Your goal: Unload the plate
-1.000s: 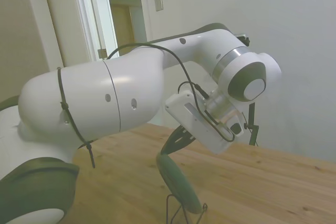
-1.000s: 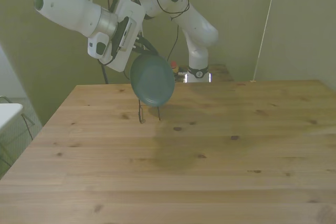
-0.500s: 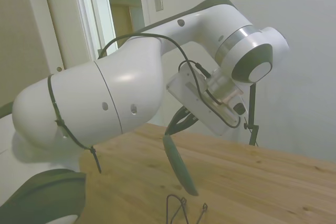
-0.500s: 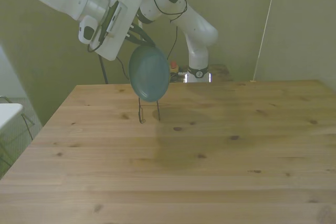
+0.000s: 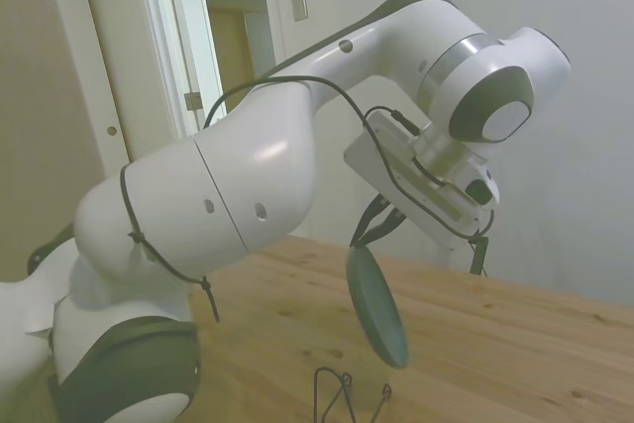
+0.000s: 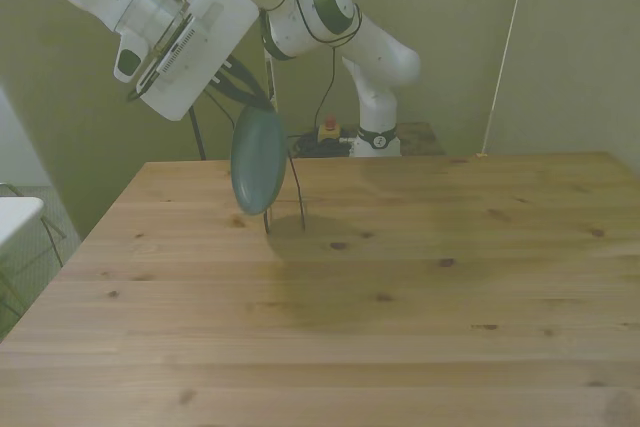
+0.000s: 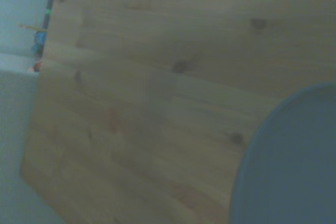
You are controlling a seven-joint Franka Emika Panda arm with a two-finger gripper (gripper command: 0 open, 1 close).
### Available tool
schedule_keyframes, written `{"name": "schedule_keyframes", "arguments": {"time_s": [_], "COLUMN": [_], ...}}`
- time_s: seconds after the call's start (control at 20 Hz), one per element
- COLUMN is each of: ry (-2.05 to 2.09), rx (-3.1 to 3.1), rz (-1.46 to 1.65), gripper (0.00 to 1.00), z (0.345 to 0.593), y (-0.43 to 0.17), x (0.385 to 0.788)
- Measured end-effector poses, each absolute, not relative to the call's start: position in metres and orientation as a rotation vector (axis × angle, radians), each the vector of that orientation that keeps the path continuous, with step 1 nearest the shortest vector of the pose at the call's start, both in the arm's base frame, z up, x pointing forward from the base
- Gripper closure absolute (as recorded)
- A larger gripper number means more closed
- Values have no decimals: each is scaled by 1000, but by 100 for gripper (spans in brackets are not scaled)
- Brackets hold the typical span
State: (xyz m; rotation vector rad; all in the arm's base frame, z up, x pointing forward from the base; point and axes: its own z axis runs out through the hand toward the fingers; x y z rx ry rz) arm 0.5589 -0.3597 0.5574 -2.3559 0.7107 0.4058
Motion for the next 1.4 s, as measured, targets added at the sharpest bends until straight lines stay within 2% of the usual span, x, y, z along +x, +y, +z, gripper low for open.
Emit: {"name": "schedule_keyframes", "arguments": {"time_s": [0.6,1.4], "ry": [1029,1052], "rx": [-2270,-2251], "rz": [278,270], "gripper": [100,100], "z": [528,528], "y": [-387,-395], "x": [588,583]}}
